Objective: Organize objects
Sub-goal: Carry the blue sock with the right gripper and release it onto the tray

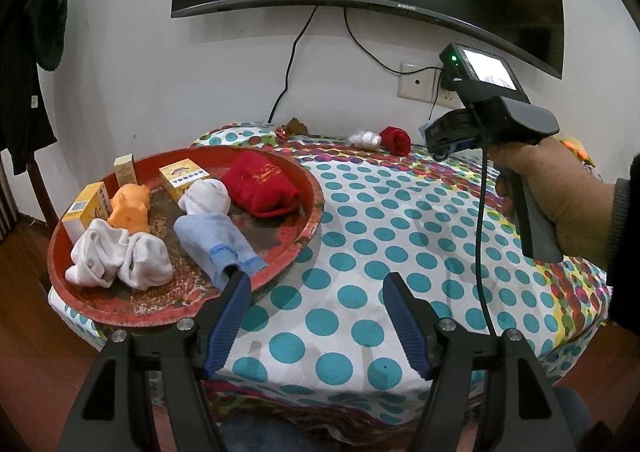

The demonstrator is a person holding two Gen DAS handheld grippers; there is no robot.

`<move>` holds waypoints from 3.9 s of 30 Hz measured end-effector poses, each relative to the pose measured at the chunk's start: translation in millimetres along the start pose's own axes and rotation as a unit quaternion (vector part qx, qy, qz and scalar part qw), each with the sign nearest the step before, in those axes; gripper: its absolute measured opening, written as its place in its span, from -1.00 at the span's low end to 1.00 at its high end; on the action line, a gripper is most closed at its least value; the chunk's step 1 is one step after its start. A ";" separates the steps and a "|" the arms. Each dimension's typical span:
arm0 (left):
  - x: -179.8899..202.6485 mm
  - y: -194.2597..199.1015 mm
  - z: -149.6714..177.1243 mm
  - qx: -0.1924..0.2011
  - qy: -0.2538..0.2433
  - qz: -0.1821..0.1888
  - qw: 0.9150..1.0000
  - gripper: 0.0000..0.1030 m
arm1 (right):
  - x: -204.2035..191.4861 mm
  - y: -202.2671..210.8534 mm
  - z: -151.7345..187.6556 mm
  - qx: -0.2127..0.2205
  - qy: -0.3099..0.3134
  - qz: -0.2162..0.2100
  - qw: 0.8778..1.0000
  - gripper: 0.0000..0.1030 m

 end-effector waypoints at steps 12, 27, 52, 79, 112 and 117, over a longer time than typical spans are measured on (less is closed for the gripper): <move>1.0 1.2 -0.3 0.003 -0.004 -0.001 1.000 0.36 | -39.5 13.8 1.5 0.009 0.039 -0.018 0.999 -0.51; -14.4 21.9 -4.3 0.017 0.009 -0.009 1.000 0.36 | -122.4 42.8 -2.1 0.031 0.105 -0.058 0.992 -0.51; -92.1 93.1 11.0 0.032 0.070 -0.037 0.996 0.36 | -265.6 94.7 41.6 0.044 0.199 -0.126 0.971 -0.50; -124.0 116.0 1.6 0.110 0.123 -0.076 0.983 0.37 | -322.1 54.1 83.3 -0.013 0.240 -0.156 0.958 -0.47; -146.3 145.8 -2.1 0.142 0.165 -0.153 0.964 0.67 | -264.9 117.8 84.4 0.074 0.168 -0.123 0.975 0.85; -141.7 124.7 9.0 0.094 0.150 -0.164 0.970 0.69 | -223.3 138.3 99.9 0.085 0.132 -0.114 0.981 0.89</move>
Point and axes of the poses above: each gripper's, at about its wrist camera, not at the fingertips, and y roughly against the way its jaws point, x to its right, z to its underside, the point moved 6 cm from there along -y, roughly the way its jaws point, and after that the axes turned 7 degrees about -x, right-handed, at the moved point
